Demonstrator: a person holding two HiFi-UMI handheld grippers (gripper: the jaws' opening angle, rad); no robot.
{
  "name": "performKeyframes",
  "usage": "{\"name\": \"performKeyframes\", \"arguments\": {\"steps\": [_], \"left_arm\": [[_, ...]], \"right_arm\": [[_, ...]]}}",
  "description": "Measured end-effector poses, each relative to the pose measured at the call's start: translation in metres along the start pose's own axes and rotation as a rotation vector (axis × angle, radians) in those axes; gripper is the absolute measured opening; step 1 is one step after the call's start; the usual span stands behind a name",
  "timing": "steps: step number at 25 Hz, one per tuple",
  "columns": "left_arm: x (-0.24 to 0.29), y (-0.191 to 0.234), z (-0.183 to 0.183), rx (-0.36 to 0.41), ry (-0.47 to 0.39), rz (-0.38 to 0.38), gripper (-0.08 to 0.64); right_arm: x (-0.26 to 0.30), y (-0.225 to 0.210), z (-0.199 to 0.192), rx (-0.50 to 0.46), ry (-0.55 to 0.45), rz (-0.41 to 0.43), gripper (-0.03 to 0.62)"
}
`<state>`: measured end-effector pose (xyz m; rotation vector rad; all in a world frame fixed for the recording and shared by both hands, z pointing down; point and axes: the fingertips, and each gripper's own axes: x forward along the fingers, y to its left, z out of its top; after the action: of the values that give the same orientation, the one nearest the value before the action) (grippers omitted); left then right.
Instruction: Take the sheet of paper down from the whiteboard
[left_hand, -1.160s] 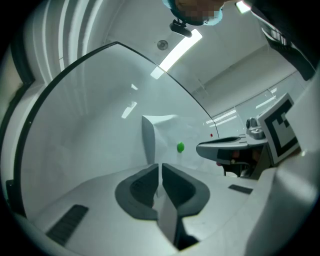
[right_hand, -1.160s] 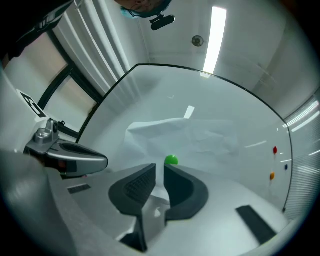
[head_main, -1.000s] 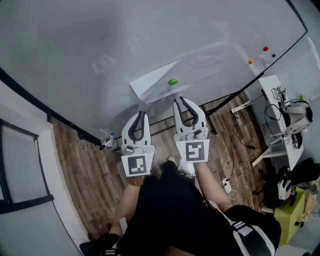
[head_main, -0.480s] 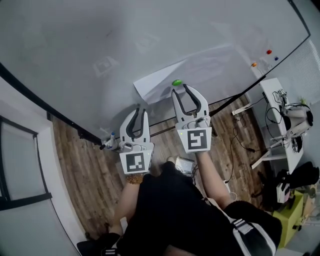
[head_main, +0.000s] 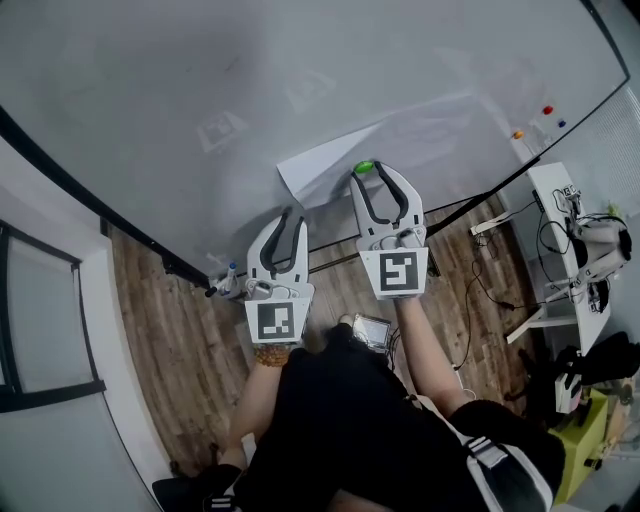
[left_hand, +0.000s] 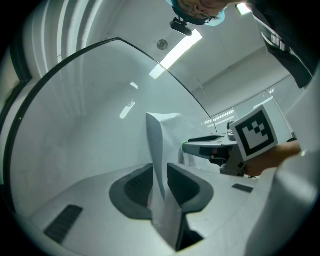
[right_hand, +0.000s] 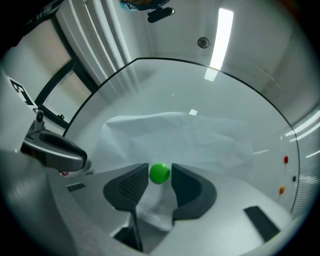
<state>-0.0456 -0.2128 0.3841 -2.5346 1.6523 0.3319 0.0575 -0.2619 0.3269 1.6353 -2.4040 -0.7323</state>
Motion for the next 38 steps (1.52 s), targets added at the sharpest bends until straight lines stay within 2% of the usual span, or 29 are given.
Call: {"name": "performKeyframes", "arguments": {"steps": [7, 12, 23, 25, 38], "left_arm": [[0.003, -0.004, -0.002, 0.006, 0.004, -0.015, 0.083], [0.007, -0.005, -0.008, 0.024, 0.037, -0.032, 0.084], [0.015, -0.005, 0.007, 0.022, -0.003, -0.040, 0.086], [0.017, -0.006, 0.008, 0.034, -0.007, -0.052, 0.087], [0.033, -0.019, 0.019, -0.009, -0.041, -0.147, 0.110]], "right_arm": [[0.002, 0.001, -0.002, -0.004, 0.015, 0.005, 0.143], [0.003, 0.000, -0.005, 0.015, 0.015, -0.002, 0.126], [0.003, -0.001, -0.004, 0.013, 0.018, -0.004, 0.123], [0.003, -0.001, -0.004, 0.013, 0.014, -0.004, 0.123], [0.006, 0.002, -0.005, 0.021, 0.020, 0.000, 0.124]]}}
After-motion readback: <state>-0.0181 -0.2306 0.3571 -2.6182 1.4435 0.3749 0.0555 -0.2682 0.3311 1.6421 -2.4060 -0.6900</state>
